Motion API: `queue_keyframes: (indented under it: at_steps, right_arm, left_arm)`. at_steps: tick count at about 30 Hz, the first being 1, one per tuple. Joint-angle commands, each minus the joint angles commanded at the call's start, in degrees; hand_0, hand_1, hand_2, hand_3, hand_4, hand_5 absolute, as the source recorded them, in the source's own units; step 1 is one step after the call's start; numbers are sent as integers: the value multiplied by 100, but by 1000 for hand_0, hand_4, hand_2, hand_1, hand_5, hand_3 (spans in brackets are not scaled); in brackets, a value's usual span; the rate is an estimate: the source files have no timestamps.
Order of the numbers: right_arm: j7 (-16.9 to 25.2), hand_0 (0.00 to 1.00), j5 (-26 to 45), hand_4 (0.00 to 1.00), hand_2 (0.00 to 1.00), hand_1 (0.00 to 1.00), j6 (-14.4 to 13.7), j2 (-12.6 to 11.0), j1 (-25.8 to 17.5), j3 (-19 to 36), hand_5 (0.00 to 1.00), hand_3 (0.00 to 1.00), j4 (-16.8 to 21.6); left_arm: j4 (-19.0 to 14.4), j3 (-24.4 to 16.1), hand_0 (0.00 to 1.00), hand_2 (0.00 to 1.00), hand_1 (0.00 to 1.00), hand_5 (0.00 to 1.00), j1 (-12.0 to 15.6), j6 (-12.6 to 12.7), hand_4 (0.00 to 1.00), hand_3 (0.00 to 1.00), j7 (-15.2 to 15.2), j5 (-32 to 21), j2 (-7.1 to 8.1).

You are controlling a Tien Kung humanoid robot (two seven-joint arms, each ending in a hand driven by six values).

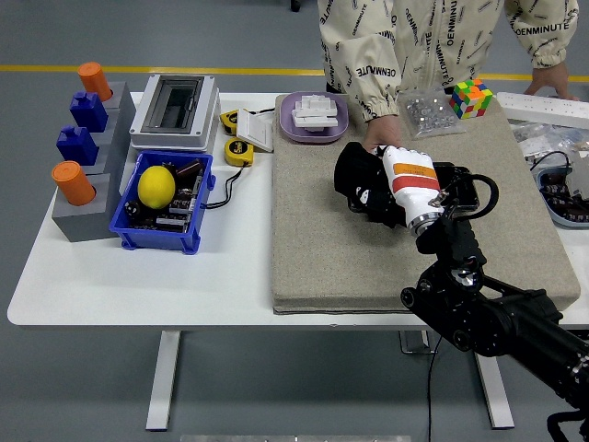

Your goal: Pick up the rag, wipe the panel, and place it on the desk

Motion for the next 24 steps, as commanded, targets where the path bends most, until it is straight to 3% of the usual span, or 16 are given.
queue_keyframes:
  at_steps: [9, 24]
  right_arm:
    - [-6, 304, 65, 740, 459, 427, 0, 0, -13, -369, 23, 463, 86]
    - [-18, 304, 17, 740, 458, 427, 0, 0, -17, 57, 22, 463, -99]
  left_arm:
    - [1, -2, 606, 655, 642, 441, 11, 1, 629, 562, 1, 0, 5]
    - [-9, 17, 605, 655, 642, 441, 6, 1, 629, 562, -1, 3, 4]
